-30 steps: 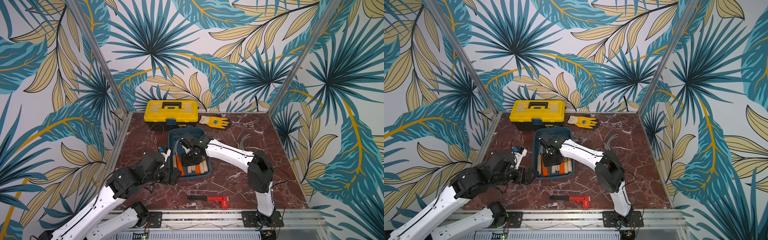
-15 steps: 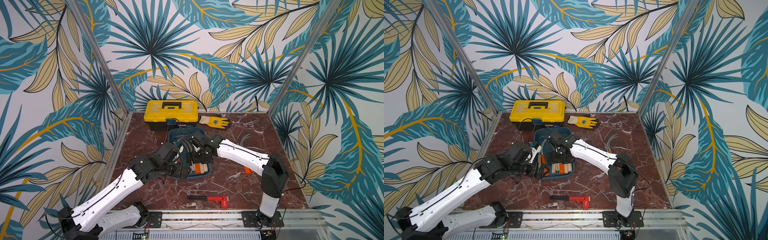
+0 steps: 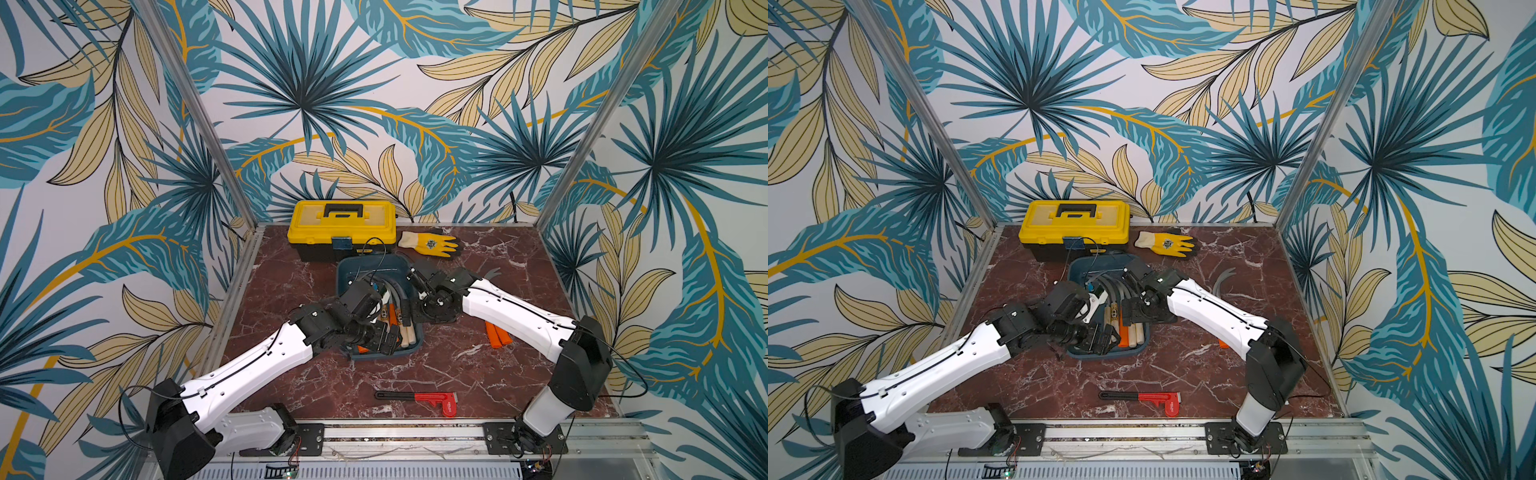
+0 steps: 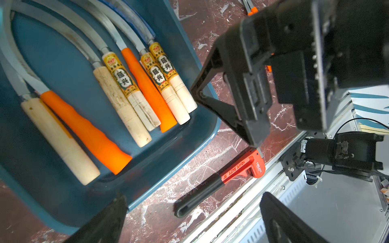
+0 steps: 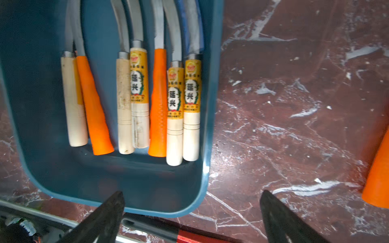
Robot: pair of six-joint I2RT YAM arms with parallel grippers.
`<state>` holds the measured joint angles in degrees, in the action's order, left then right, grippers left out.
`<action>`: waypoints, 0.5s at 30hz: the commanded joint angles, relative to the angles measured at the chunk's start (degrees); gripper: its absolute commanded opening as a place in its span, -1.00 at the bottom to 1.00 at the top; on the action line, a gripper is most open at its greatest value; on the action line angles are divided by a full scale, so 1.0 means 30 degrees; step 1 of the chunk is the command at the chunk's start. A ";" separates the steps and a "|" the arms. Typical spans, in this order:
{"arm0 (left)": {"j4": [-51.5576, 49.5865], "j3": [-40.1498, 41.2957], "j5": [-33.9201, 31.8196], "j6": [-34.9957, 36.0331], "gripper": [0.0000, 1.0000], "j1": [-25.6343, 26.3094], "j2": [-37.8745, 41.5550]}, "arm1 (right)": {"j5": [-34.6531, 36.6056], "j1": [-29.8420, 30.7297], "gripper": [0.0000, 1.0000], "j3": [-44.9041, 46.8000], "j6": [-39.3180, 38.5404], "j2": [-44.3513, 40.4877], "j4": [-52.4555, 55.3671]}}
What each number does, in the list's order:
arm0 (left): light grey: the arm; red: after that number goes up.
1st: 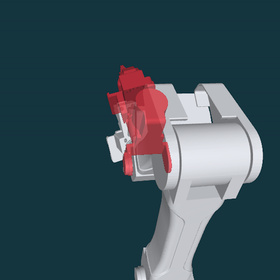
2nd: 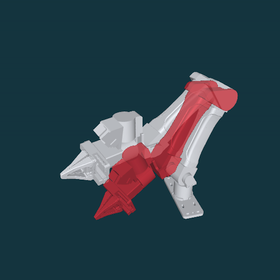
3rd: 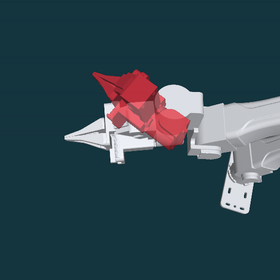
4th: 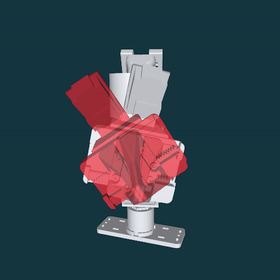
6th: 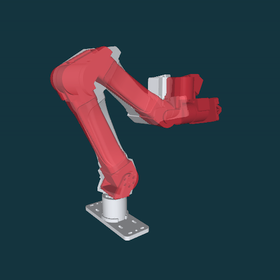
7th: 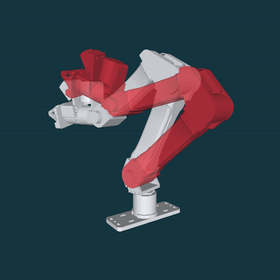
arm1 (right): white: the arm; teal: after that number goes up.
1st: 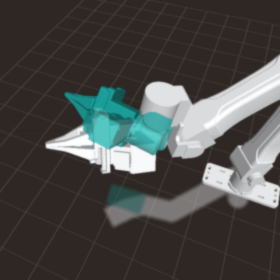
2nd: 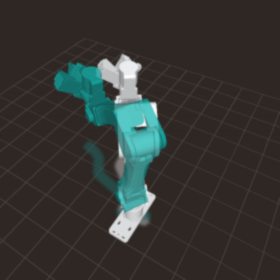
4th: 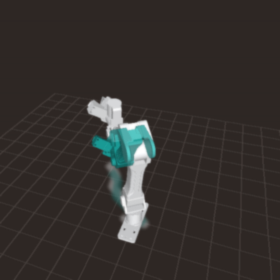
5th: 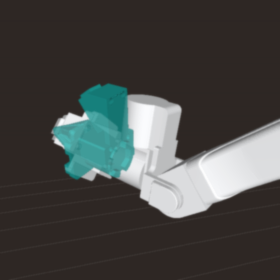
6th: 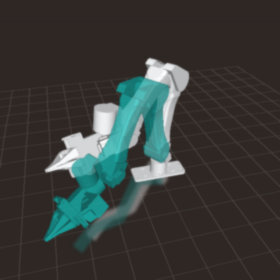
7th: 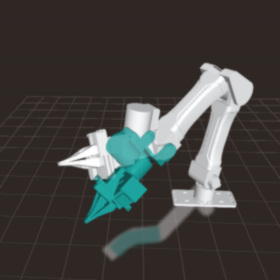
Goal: Put small sickles into storage boxes
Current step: Place the sickle in the storage box.
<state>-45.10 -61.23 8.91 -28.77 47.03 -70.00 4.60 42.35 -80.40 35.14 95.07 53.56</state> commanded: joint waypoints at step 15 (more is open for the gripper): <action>0.4056 -0.0107 0.1122 0.0429 0.99 0.1144 -0.2612 | 0.1680 -0.2086 0.99 0.5229 0.0454 -0.3608 0.0911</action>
<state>-36.40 -61.23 11.66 -28.47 49.89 -77.08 8.10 36.93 -67.02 35.59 85.71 55.20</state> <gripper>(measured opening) 0.995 0.994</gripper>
